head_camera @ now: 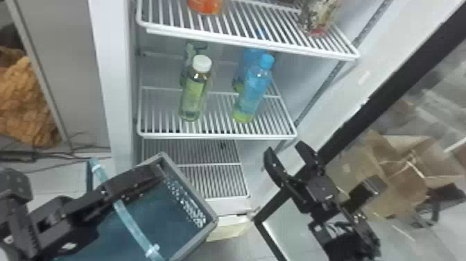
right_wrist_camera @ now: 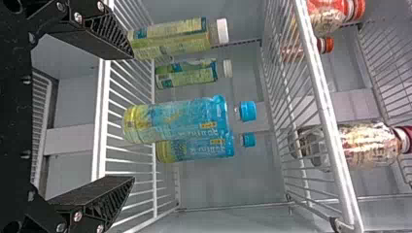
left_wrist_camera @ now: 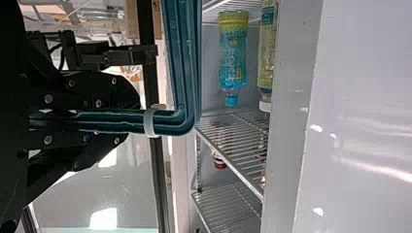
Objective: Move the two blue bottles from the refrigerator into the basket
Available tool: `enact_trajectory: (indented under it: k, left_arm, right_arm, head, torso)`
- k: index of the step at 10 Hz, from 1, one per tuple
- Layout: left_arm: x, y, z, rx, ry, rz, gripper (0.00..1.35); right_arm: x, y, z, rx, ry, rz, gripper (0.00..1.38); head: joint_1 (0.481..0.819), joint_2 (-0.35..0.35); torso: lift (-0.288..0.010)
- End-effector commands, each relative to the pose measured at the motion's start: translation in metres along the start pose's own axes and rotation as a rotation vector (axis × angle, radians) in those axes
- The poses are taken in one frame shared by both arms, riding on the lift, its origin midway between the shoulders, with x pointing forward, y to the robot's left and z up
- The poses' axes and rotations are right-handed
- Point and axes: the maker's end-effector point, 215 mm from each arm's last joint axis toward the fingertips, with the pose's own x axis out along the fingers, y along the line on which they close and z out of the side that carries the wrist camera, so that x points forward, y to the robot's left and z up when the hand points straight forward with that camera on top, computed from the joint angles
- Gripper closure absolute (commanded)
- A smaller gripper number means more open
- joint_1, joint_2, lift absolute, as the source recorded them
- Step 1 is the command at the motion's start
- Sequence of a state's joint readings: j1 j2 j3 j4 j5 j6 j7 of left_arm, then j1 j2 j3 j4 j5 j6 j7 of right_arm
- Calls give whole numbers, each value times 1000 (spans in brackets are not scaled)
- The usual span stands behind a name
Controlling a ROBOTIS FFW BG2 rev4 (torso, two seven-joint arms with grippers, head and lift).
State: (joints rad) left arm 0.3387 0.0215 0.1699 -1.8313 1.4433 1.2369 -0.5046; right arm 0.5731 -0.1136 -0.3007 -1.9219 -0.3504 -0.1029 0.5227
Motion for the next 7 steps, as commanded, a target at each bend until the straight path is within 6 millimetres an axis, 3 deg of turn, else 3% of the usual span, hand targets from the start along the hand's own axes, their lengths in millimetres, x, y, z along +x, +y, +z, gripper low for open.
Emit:
enact_trajectory:
  k: [1,5,7]
  left_arm:
    - [0,0,0,0,1,-1,1164]
    - [2,-1,0,1,4,-2,1164]
    - [3,-1,-1,0,6,-3,1164]
  right_arm:
    - [18,-8,1,-6,-14,-13,176]
    - [77,8,-10,25,-23,41,170]
    - [97,0,2,8,-44,19,170]
  head:
    - [695,-350]
    - [695,-350]
    - [695,-350]
  torso:
    - [-216]
    - [-216]
    - [-216]
